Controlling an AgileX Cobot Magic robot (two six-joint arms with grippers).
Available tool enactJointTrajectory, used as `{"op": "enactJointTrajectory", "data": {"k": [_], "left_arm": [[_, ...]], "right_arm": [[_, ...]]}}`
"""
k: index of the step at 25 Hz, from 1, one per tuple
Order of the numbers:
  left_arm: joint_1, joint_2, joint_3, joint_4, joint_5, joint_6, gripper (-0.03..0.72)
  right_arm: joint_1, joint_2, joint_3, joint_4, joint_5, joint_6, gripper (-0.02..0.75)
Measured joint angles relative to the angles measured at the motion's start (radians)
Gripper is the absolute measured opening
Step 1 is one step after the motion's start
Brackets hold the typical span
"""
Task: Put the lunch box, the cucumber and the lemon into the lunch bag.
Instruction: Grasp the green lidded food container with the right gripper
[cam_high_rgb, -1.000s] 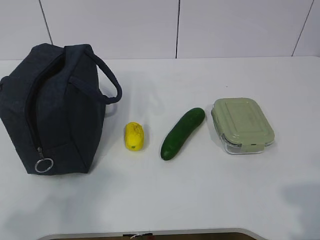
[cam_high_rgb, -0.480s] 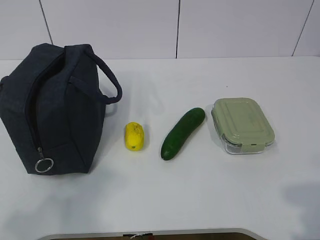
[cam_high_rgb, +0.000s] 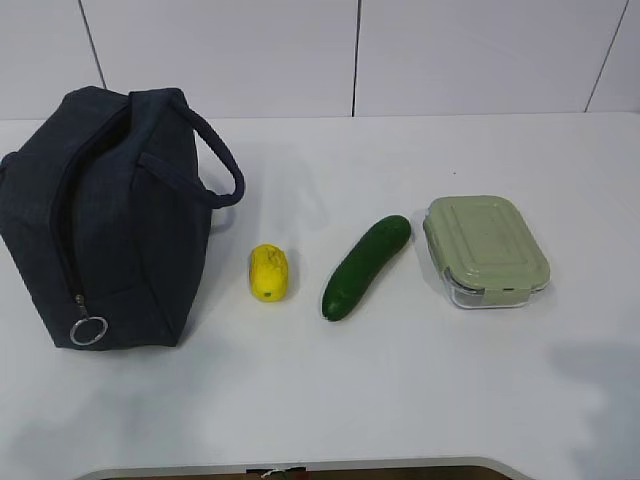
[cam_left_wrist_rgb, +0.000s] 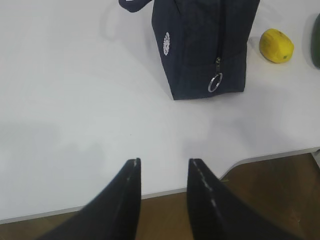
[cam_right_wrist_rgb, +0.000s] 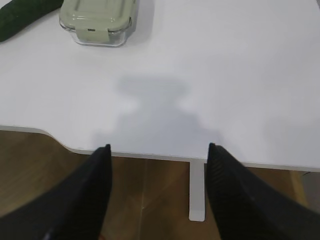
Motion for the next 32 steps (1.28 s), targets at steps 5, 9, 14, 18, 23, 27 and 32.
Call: {"op": "enactJointTrajectory", "data": {"k": [5, 9, 14, 18, 23, 27, 32], "left_arm": [[0.0, 0.0, 0.0, 0.0, 0.0, 0.0, 0.222], [0.0, 0.0, 0.0, 0.0, 0.0, 0.0, 0.222], [0.0, 0.0, 0.0, 0.0, 0.0, 0.0, 0.222], [0.0, 0.0, 0.0, 0.0, 0.0, 0.0, 0.222], [0.0, 0.0, 0.0, 0.0, 0.0, 0.0, 0.222], [0.0, 0.0, 0.0, 0.0, 0.0, 0.0, 0.222], [0.0, 0.0, 0.0, 0.0, 0.0, 0.0, 0.222]], "right_arm": [[0.0, 0.067, 0.0, 0.0, -0.012, 0.021, 0.477], [0.0, 0.102, 0.0, 0.0, -0.014, 0.028, 0.477], [0.0, 0.135, -0.034, 0.0, -0.007, 0.035, 0.477], [0.0, 0.168, -0.107, -0.015, 0.016, 0.038, 0.477], [0.0, 0.237, -0.169, -0.029, 0.053, 0.038, 0.477], [0.0, 0.288, -0.196, -0.029, 0.062, 0.04, 0.477], [0.0, 0.379, -0.235, -0.029, 0.064, 0.043, 0.477]]}}
